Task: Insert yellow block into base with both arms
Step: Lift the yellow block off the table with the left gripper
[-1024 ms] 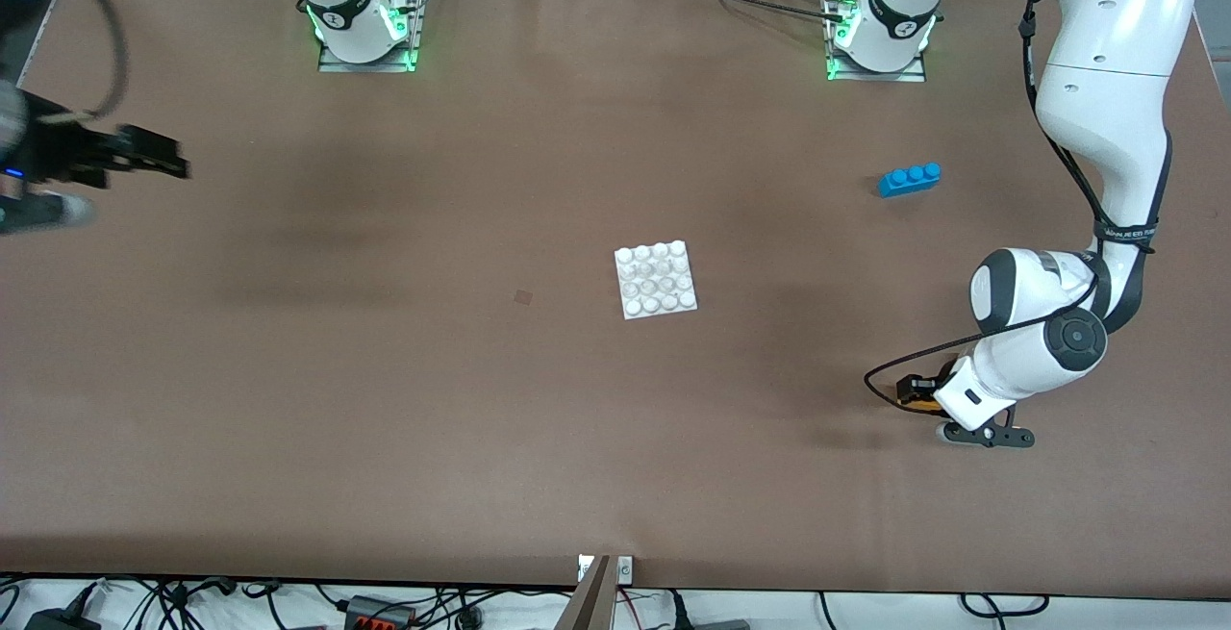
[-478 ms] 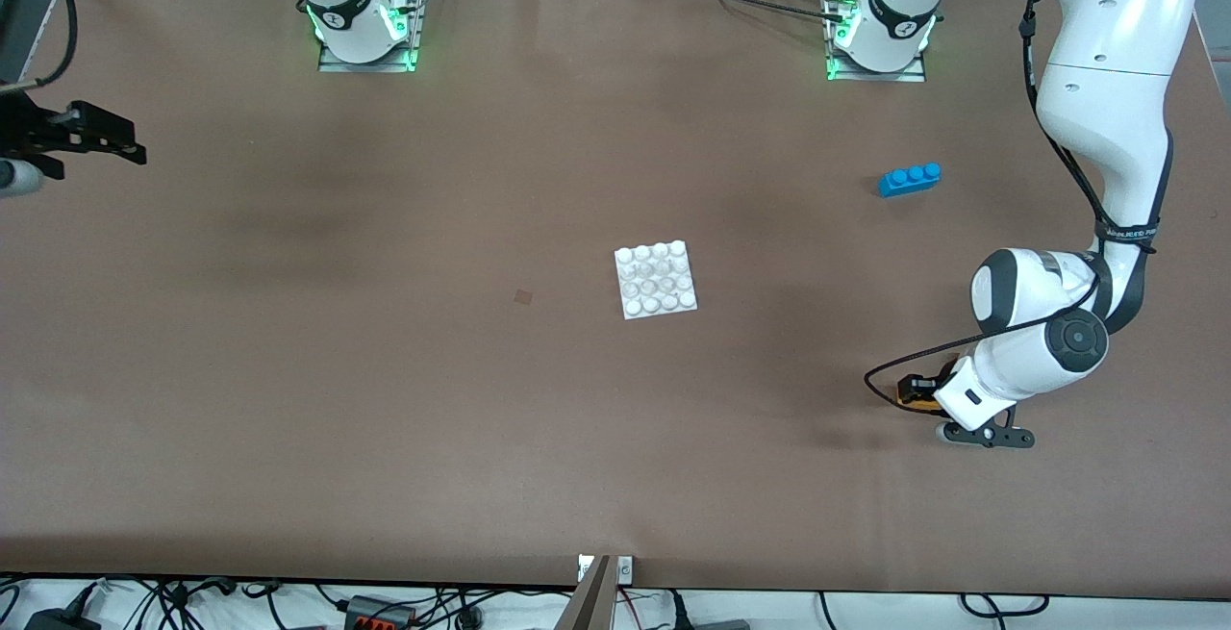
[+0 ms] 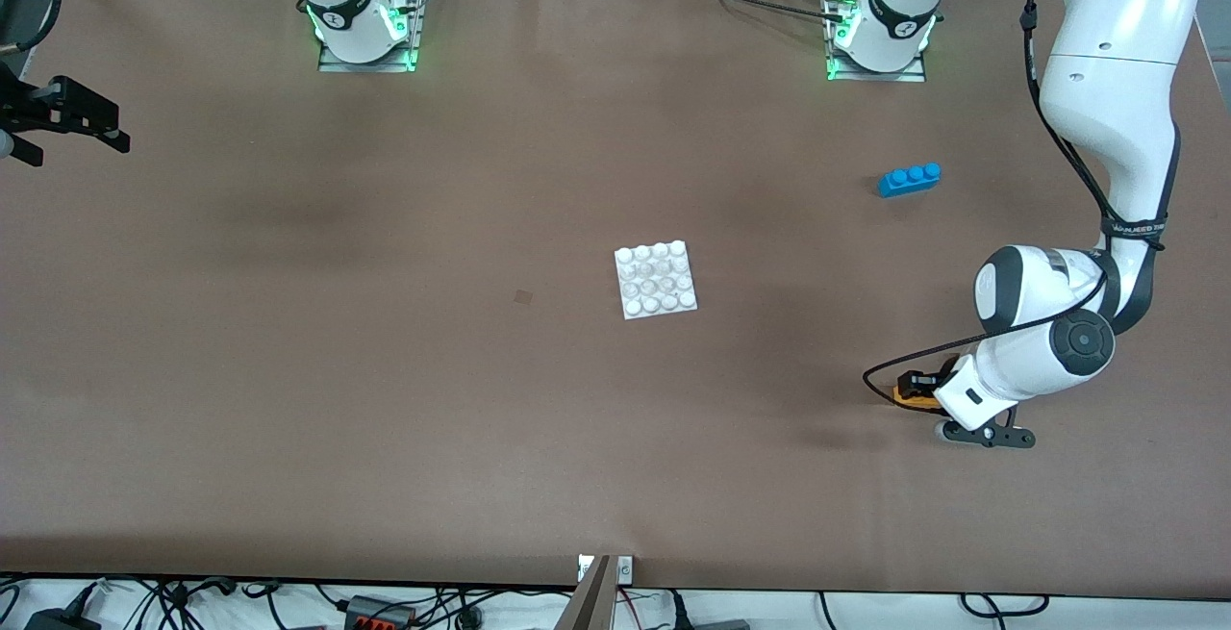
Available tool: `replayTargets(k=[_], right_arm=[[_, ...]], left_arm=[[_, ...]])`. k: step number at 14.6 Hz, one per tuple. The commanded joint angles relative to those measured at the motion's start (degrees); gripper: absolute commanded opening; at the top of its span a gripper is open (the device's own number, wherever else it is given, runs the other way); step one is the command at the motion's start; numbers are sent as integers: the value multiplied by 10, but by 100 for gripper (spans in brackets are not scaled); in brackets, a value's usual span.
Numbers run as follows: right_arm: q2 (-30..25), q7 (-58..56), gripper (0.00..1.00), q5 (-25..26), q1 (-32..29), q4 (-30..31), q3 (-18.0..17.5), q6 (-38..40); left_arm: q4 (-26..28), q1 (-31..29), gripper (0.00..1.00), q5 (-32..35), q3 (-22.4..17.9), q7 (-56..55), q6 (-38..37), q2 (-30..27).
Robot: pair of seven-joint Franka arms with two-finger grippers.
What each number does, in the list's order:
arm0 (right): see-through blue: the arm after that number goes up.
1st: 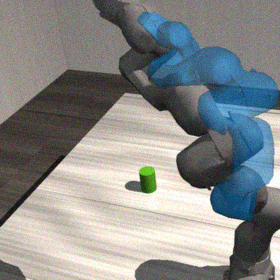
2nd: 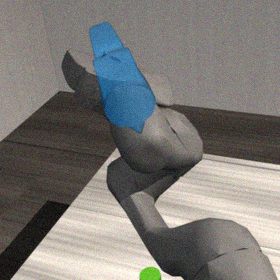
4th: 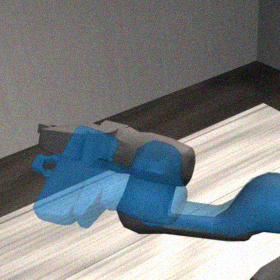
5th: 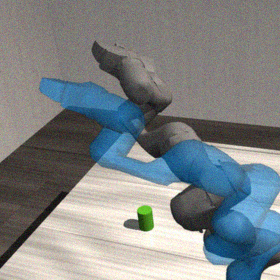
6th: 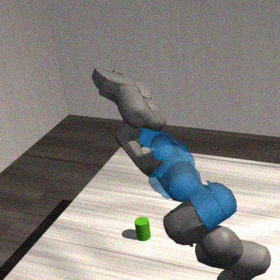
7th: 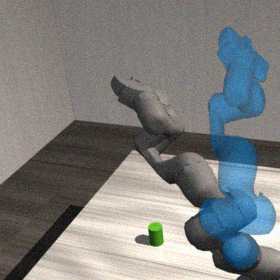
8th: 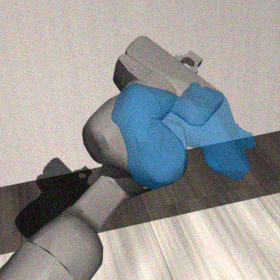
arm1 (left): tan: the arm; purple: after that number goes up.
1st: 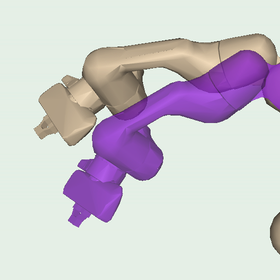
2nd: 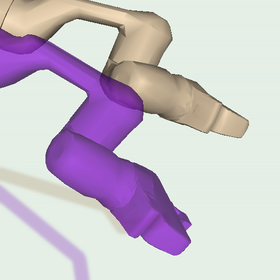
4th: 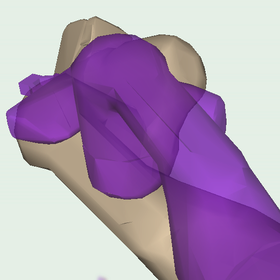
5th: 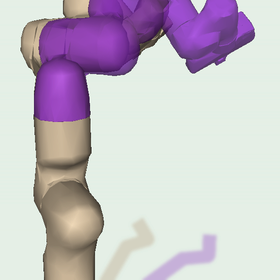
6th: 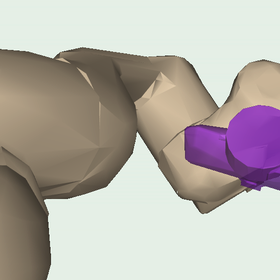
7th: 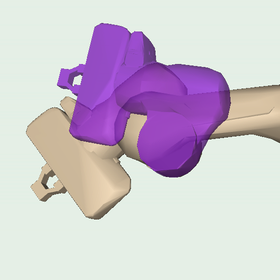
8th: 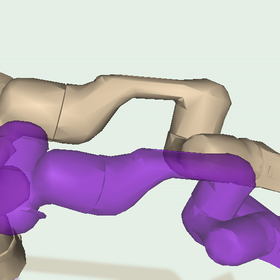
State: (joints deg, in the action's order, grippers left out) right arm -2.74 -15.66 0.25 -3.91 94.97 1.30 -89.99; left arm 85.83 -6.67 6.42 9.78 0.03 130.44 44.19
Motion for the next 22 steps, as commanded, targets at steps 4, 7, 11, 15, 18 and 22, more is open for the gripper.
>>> replayTargets(k=[4, 7, 11, 15, 18, 22], right_arm=[[0, 22, 100, 6, 7, 7, -1, -7], [0, 21, 100, 6, 7, 7, -1, -7], [1, 21, 100, 5, 1, 7, 0, -4], [1, 23, 100, 5, 2, 7, 0, 3], [1, 23, 100, 5, 4, 7, -1, 3], [1, 23, 100, 5, 3, 7, 0, 3]], left_arm=[[0, -5, 72, 13, 2, 23, -8, -3], [3, -3, 83, 7, 2, 18, -8, -2], [5, -5, 86, 8, 2, 22, 6, 3], [7, -5, 88, 9, 1, 22, 24, 14], [16, -5, 88, 11, 1, 23, 50, 19], [16, -4, 86, 12, 1, 23, 47, 18]])
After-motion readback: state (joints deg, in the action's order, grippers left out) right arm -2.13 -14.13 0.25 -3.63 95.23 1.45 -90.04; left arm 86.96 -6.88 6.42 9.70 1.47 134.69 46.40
